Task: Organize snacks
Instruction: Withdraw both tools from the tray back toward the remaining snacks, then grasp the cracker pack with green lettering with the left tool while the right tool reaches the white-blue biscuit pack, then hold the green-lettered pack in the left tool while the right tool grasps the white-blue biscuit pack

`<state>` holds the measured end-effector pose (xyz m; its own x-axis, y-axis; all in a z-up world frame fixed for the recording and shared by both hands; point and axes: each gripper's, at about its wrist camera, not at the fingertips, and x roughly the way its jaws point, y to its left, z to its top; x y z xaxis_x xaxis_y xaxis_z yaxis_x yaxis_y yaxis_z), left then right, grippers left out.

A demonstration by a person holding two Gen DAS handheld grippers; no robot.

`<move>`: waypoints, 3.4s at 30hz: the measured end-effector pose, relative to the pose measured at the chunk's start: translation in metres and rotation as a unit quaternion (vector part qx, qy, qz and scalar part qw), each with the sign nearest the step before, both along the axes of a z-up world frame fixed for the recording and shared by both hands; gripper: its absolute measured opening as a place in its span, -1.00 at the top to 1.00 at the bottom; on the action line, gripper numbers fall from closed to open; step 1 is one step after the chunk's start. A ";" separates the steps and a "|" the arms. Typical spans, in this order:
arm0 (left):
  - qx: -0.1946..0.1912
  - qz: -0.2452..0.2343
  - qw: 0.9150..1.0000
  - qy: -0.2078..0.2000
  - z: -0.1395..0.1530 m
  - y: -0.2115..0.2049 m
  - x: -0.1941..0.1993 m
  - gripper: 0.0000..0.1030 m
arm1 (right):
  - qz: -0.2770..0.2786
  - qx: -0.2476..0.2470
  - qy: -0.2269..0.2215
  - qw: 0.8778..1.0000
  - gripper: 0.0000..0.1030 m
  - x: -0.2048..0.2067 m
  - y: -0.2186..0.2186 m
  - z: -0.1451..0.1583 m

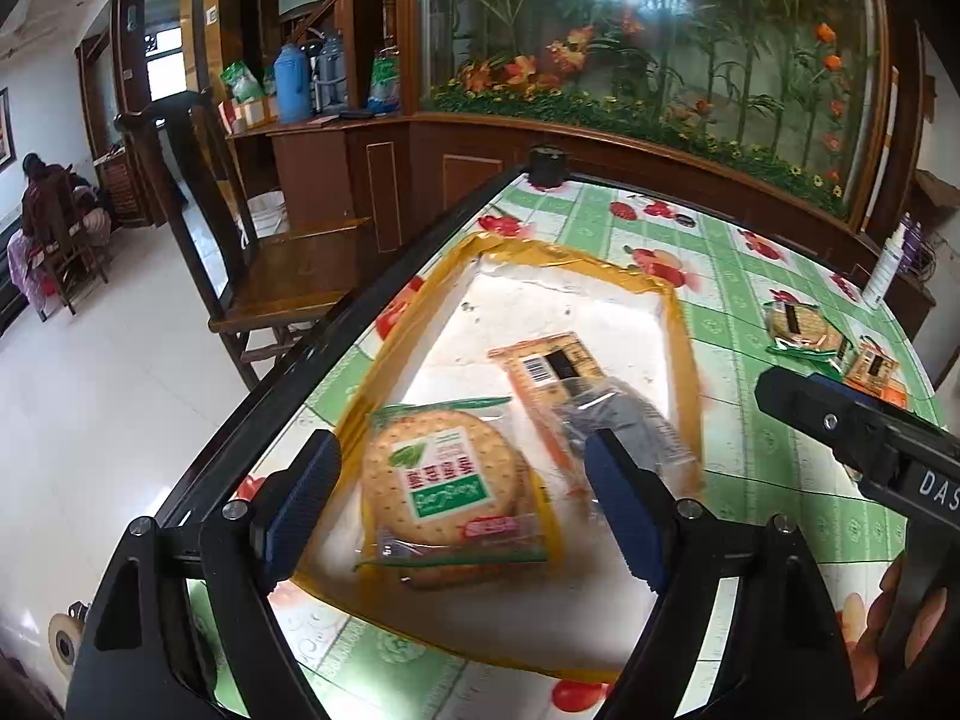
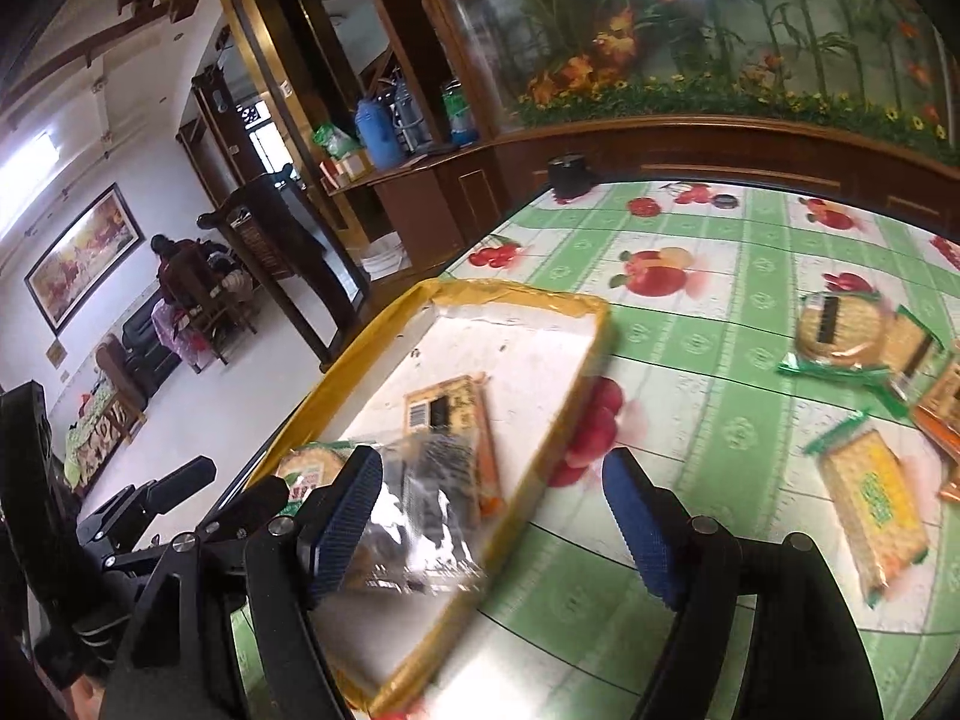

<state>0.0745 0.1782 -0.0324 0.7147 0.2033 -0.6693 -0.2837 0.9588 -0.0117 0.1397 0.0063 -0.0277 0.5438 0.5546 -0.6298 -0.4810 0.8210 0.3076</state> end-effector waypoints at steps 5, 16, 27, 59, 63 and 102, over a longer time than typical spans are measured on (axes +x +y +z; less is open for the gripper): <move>0.000 -0.022 1.000 -0.003 0.005 -0.022 0.001 -0.63 | -0.021 0.003 -0.005 1.000 -0.51 -0.012 -0.030 0.003; -0.008 -0.085 0.996 0.010 0.002 -0.084 0.011 -0.63 | -0.109 -0.004 -0.011 0.994 -0.61 -0.039 -0.142 0.000; -0.031 -0.144 0.988 0.045 -0.016 -0.147 0.029 -0.62 | -0.224 -0.024 0.011 0.974 -0.73 -0.081 -0.265 -0.020; -0.123 -0.098 0.979 0.127 -0.059 -0.254 0.138 -0.68 | -0.324 -0.025 0.104 0.940 -0.94 -0.088 -0.322 -0.067; -0.101 -0.103 0.982 0.126 -0.060 -0.256 0.149 -0.69 | -0.332 -0.046 0.103 0.937 -0.96 -0.075 -0.317 -0.068; -0.029 -0.194 0.971 0.136 -0.064 -0.189 0.091 0.11 | -0.140 -0.119 0.056 0.981 -0.82 -0.057 -0.259 -0.062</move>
